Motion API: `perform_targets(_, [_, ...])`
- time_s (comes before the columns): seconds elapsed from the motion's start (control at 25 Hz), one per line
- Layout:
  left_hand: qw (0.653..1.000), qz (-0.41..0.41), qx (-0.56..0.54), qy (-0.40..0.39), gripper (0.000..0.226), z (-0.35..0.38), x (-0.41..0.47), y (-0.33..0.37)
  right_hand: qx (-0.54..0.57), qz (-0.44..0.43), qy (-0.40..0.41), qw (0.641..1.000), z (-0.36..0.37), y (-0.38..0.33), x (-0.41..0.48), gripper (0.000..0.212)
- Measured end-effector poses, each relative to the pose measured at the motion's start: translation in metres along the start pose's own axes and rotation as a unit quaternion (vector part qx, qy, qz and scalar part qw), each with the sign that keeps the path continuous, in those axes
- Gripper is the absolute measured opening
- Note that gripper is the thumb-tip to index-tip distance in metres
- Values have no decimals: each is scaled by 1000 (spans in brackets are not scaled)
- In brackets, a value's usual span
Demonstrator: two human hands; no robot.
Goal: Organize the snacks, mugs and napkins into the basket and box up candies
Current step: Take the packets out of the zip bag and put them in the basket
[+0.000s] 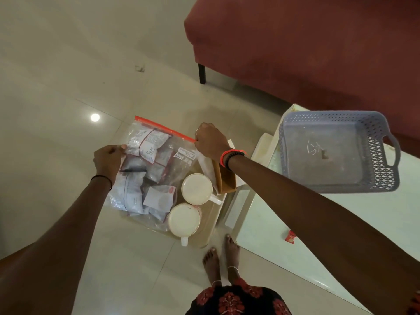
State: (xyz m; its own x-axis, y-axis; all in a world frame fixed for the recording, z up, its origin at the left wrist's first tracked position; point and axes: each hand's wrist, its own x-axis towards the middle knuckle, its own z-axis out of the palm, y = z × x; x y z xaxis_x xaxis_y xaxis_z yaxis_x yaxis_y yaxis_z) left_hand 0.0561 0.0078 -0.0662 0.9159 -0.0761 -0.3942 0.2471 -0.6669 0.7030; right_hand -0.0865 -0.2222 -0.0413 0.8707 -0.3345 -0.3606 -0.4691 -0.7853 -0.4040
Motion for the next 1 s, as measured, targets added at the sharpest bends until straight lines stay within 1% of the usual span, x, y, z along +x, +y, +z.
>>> perform_targets(0.16, [999, -15, -37, 29, 30, -26, -16, 9, 32, 6, 10, 999, -15, -26, -13, 24])
perform_targets(0.28, [996, -26, -67, 48, 16, -51, -31, 21, 108, 45, 23, 993, -26, -51, -29, 21])
perform_targets(0.4, [994, -4, -72, 83, 15, -75, -46, 33, 191, 62, 60, 978, -35, -73, -49, 18])
perform_targets(0.48, [990, 22, -74, 115, 22, -91, -58, 44, 239, 54, 85, 966, -44, -85, -65, 18])
perform_targets(0.56, [984, 51, -73, 156, 29, -104, -68, 58, 285, 47, 113, 951, -54, -94, -78, 18])
perform_targets(0.68, [973, 107, -88, 183, 30, -117, -89, 87, 344, 46, 158, 924, -76, -100, -104, 18])
perform_targets(0.84, [965, 174, -88, 174, 32, -121, -121, 130, 382, 66, 236, 891, -112, -95, -146, 21])
perform_targets(1.0, [961, 201, -123, 145, 33, -102, -155, 164, 442, 103, 304, 837, -144, -72, -192, 11])
